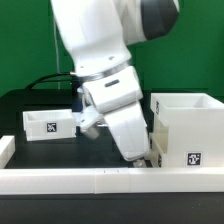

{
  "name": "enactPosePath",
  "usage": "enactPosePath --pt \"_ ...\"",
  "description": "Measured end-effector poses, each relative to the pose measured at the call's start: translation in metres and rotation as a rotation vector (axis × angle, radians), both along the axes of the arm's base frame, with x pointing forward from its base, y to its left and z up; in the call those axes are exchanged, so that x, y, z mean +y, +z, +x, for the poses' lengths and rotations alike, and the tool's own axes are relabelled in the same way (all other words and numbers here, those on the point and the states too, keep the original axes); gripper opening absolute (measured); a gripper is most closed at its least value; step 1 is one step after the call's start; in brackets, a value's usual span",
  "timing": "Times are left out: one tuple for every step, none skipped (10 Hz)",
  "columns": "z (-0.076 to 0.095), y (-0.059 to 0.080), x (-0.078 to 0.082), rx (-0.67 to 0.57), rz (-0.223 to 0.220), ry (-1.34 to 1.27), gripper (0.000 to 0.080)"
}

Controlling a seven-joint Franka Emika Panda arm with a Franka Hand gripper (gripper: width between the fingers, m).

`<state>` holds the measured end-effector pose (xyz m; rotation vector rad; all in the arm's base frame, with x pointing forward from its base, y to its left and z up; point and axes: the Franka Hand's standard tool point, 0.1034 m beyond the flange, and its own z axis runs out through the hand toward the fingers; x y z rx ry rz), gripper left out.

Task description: Assemble drawer

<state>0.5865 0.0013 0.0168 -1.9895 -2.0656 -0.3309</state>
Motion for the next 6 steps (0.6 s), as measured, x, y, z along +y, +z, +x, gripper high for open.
enactPosePath --pt "-0.002 0.005 -0.013 -0.010 -0.013 -0.021 0.0649" --pt "-0.009 0.013 -0.028 -0.020 -0.030 -0.047 0.0649" --pt "-0.020 0.016 -0.037 -0.020 -0.042 -0.065 0.0649" --pt "-0.030 0.019 -0.044 -0.024 -0.055 -0.078 0.0649" --pt "-0.044 0.022 -0.052 -0.022 -0.070 -0.099 0.0649" --pt "-0.051 0.026 -0.058 -0.037 -0.087 -0.127 0.0649"
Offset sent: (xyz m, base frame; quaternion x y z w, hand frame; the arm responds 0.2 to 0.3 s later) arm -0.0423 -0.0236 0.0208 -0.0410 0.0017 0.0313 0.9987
